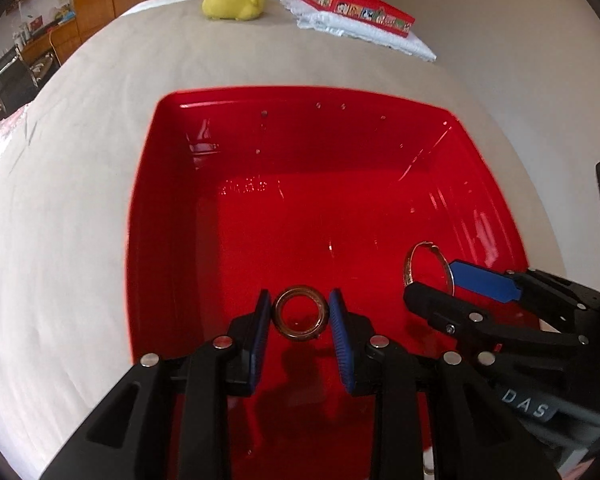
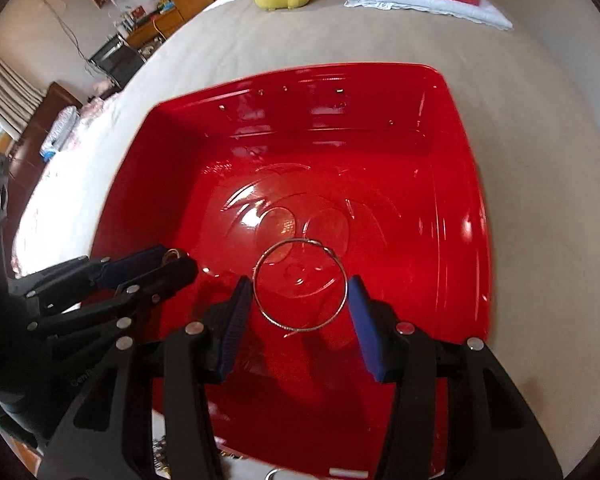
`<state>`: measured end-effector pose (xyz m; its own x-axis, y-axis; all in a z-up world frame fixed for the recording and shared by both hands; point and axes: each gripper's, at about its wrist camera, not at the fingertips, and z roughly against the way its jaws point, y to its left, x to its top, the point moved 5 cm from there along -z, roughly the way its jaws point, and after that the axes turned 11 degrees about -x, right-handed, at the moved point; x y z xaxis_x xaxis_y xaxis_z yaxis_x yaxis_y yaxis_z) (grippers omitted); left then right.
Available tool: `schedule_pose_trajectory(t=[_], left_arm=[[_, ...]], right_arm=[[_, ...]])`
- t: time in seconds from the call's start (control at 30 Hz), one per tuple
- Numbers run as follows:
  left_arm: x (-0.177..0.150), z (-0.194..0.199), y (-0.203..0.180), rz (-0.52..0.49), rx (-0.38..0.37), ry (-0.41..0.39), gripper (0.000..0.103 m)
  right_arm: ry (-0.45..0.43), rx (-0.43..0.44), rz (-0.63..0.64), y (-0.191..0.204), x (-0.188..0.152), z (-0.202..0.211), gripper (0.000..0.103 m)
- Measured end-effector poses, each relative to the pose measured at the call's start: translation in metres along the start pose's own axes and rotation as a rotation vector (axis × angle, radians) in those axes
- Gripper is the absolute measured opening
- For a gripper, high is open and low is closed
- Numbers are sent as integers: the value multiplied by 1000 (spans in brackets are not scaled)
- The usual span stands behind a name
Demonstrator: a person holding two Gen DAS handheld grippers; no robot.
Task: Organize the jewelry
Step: 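Carry the ring and bangle over the red box and open both tools, then withdraw both tools from the box back toward the jewelry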
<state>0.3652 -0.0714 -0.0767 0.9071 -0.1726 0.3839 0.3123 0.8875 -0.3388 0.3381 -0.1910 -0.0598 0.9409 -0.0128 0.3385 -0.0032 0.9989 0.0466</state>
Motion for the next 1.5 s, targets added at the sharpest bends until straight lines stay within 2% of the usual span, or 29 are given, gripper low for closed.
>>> schedule_pose_trajectory(t=[0.2,0.3,0.43,0.63,0.83,0.97,1.13,1.27,1.5], left_arm=[[1,-2,-1,4,-27,25,36],[-2,8,-5,-2,-40,12,41],[-10,33,-12,-15,-33,-21,41],[-45,77,-15,-49,49,-80,48],[-85,95,-16,-53,96,-103,53],[-107,91,-16,-54,106,-103,55],[-126,71,-6,-22,108,-56,55],[-125,53,2,6,115,-21,55],[-131,48,2,4,85,-2,54]], right_arm=[[-19,-19,25,0,-7,2,49],[-48,-11,22,-2,-7,13,49],[-85,19,9,-8,-10,33,49],[-109,46,1,-18,-34,61,49],[-102,76,-12,-26,-70,78,50],[-111,97,-6,-25,-96,86,50],[-60,132,-14,-22,-123,70,50],[-32,133,-29,-24,-131,58,50],[-18,132,-32,-27,-132,52,50]])
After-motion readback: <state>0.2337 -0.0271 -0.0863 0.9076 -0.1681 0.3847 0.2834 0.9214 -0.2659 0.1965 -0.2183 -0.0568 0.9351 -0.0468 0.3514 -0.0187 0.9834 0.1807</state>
